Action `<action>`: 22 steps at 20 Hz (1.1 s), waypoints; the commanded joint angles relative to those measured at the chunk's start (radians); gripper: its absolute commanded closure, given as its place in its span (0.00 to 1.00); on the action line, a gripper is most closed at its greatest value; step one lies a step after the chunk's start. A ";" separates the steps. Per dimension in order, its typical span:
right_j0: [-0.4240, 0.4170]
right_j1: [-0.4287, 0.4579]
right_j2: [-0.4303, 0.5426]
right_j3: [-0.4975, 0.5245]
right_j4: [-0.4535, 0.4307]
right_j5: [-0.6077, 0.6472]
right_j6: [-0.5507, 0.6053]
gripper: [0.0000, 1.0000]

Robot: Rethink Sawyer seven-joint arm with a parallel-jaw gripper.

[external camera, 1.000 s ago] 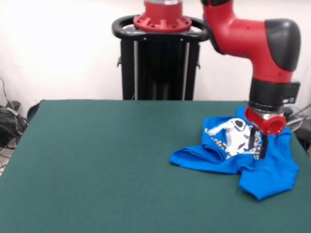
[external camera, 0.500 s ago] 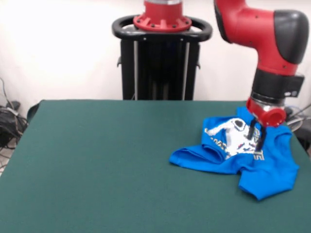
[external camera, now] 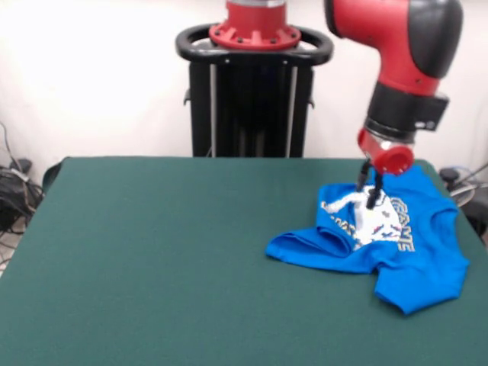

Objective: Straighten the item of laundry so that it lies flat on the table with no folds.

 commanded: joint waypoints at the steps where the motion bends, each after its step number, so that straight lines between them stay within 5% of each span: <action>1: -0.101 -0.066 -0.123 -0.046 -0.207 0.083 -0.087 0.00; 5: -0.287 -0.101 0.014 -0.002 -0.433 -0.061 0.009 0.00; 9: -0.331 -0.070 0.041 -0.029 -0.527 -0.127 0.110 0.00; 12: -0.331 -0.051 -0.011 -0.064 -0.563 -0.103 0.054 0.00; 16: -0.447 -0.103 0.037 -0.074 -0.776 -0.055 -0.085 0.00; 19: -0.729 -0.108 0.348 -0.007 -1.043 0.023 -0.153 0.00; 22: -0.842 -0.170 0.476 0.054 -1.171 0.151 -0.206 0.00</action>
